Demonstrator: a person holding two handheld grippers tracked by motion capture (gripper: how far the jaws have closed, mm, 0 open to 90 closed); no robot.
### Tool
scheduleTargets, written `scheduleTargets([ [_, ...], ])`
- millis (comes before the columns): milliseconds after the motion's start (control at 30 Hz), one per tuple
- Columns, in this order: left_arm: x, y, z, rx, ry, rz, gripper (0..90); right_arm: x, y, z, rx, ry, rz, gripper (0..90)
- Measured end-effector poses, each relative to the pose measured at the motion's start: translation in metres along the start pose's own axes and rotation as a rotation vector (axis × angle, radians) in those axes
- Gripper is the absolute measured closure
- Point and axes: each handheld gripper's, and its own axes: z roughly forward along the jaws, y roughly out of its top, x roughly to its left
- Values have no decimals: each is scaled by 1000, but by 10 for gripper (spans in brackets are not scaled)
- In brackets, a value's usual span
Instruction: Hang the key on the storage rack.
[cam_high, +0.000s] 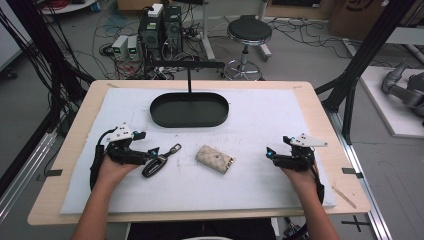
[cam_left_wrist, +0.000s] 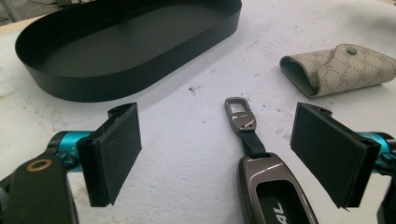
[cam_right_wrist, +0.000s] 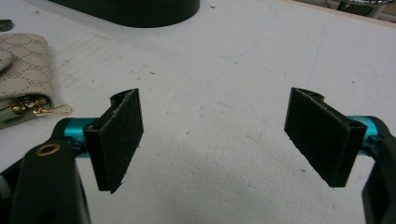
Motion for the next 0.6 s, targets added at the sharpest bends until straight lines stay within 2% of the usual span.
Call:
scheduleTargets([
  [167,-4,-1,6,23,-19,1,163,-1,0,1,7,-1,3,200],
  [433,-11,-3,20,86,-27,10,163,-1,-1,3,12,2,1,200],
  [600,-15,-4,30,116,-27,20,221,0,0,5,21,4,-7,200],
])
